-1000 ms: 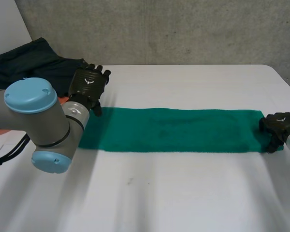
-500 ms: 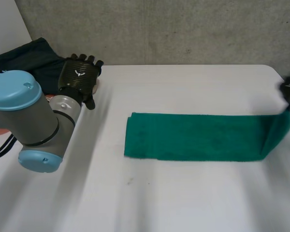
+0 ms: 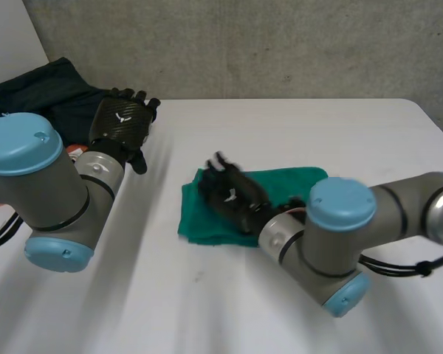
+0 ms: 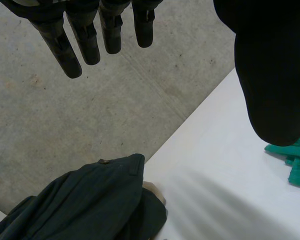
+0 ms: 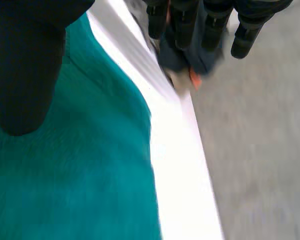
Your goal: Fold the laundry.
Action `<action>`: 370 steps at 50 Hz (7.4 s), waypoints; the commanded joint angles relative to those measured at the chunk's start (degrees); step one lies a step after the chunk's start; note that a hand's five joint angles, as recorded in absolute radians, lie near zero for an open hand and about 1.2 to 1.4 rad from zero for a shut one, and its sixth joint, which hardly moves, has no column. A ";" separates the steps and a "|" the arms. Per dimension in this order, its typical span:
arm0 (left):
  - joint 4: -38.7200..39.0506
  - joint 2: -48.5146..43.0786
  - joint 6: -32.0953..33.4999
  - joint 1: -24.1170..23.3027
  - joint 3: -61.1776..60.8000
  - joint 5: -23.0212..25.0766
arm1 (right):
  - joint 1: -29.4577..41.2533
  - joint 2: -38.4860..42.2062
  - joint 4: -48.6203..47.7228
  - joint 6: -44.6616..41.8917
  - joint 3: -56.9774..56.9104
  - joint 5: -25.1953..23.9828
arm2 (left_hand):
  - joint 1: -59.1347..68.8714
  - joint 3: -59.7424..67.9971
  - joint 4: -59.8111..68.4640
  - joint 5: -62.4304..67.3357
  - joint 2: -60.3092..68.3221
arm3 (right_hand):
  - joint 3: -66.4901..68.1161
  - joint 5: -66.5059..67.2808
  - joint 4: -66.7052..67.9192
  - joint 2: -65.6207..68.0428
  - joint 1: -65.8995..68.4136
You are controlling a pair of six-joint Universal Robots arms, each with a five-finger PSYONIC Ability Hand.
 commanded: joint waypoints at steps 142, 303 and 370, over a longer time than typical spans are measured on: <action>-22.50 -5.99 -15.45 -13.19 26.22 24.41 | -24.36 1.03 2.13 45.94 -5.01 11.38 | 2.58 1.37 1.94 0.69 1.53 | 68.17 67.47 67.86 67.85 67.29; -18.72 3.23 -20.46 -2.47 4.52 -0.81 | -21.84 -29.81 24.18 39.69 13.17 2.51 | 23.10 21.90 22.46 21.21 22.05 | -1.83 -2.53 -2.14 -2.15 -2.71; -24.33 -8.36 -26.16 -2.20 17.26 4.99 | -10.58 -17.95 27.27 28.01 -7.49 16.21 | 29.38 28.17 28.74 27.48 28.32 | 68.17 67.47 67.86 67.85 67.29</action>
